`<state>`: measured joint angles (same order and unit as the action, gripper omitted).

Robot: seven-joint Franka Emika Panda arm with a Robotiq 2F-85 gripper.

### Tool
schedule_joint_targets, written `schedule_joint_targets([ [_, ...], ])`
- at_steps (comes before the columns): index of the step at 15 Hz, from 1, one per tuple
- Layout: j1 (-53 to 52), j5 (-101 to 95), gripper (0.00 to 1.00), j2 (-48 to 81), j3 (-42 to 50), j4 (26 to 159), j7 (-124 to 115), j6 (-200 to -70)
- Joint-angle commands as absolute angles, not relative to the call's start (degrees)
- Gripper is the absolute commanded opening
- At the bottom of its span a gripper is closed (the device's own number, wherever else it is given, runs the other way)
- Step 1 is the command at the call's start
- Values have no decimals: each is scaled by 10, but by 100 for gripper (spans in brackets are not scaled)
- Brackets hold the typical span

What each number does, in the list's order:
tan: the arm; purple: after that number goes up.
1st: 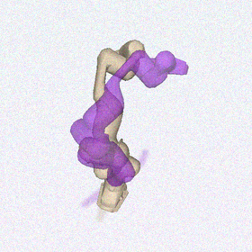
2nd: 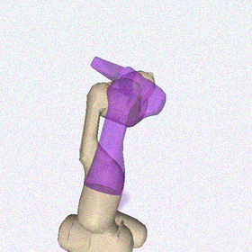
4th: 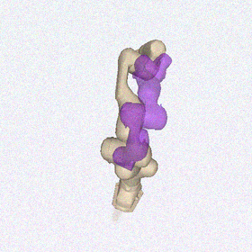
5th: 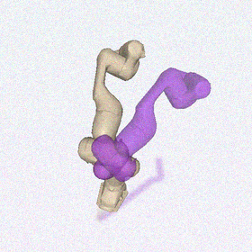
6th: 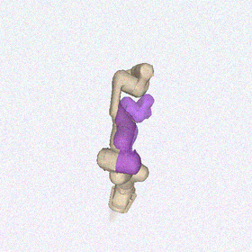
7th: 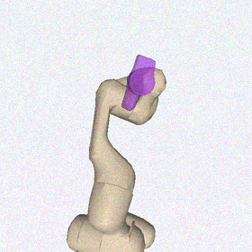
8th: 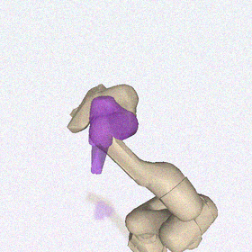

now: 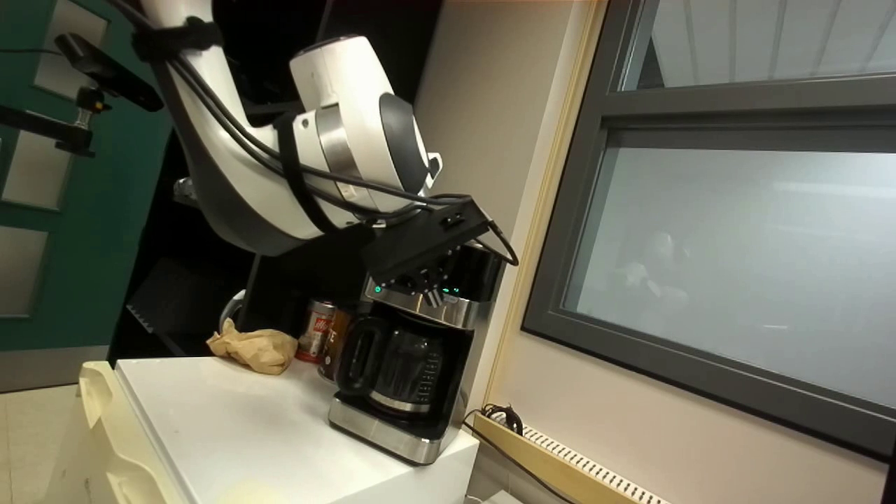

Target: Press a button on the coffee maker

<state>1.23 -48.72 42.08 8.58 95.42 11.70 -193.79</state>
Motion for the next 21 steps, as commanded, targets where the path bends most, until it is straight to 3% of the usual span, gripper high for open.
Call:
schedule_joint_targets([
  [1, 18, -475, 1, 446, 75, 919, 113, -1947],
  [21, 63, -431, 1, 456, 10, 911, 134, -1934],
])
